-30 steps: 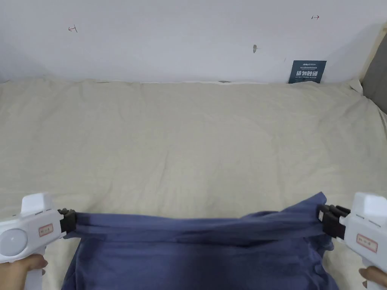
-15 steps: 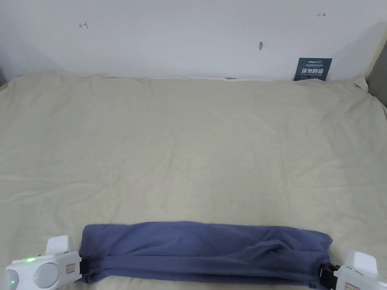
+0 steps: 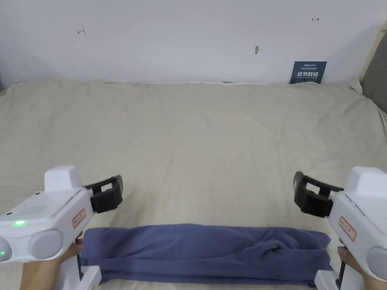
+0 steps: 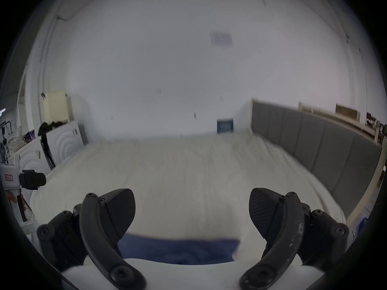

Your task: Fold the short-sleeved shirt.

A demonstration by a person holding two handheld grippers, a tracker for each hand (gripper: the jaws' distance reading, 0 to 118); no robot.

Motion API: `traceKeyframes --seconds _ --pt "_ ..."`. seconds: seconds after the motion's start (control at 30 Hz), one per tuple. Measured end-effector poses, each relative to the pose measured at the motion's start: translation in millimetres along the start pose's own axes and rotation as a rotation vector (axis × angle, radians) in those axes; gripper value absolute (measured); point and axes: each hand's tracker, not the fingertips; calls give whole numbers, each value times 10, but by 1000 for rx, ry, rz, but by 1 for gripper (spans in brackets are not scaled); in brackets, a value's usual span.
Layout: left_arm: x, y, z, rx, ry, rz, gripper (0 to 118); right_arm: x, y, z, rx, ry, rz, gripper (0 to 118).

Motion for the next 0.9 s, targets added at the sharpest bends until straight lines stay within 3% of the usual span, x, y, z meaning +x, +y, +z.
traceKeyframes --seconds 0.23,0.27,0.33,0.37,0.4,0.47,0.5,0.9 --pt "502 278 268 276 -5 -83 111 -402 368 322 235 -60 100 112" --pt "559 279 295 306 10 -91 110 -441 381 349 256 -76 121 110" --pt "634 269 330 344 13 -107 102 -487 412 398 264 -73 137 96" --pt "658 239 332 348 17 -106 92 -506 416 421 270 -72 141 83" --pt "676 229 345 357 11 -113 67 -503 418 417 274 -73 142 61" --pt "714 230 340 357 10 -117 5 -511 419 429 281 -77 147 21" --pt "704 223 320 342 11 -118 1 -514 420 436 283 -77 144 5" --pt "429 228 246 234 -77 -9 0 -445 393 400 288 -64 134 2"
